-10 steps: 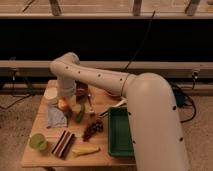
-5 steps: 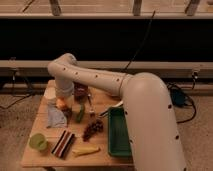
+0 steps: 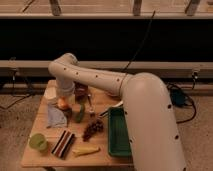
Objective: Place apple in metal cup
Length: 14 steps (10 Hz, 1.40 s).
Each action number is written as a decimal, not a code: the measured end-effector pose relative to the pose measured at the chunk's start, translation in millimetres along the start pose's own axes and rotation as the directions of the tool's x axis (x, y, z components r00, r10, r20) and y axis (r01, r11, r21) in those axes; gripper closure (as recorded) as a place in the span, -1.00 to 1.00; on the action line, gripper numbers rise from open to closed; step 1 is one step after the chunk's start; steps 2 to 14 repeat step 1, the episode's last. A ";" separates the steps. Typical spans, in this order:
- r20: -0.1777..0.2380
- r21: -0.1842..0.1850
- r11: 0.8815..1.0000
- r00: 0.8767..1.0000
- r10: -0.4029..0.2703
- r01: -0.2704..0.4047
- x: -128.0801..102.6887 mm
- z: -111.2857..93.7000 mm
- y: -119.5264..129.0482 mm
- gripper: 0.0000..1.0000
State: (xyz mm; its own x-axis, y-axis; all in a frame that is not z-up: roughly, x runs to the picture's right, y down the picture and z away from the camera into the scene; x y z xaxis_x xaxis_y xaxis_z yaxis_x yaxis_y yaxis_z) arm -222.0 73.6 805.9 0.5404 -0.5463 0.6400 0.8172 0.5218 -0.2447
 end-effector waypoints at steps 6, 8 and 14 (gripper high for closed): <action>0.000 0.000 1.000 1.000 0.000 0.000 -0.1 -0.1 -0.2 -0.60; 0.000 0.000 1.000 1.000 0.000 0.000 -0.1 -0.1 -0.2 -0.60; 0.000 0.000 1.000 1.000 0.000 0.000 -0.1 -0.1 -0.2 -0.60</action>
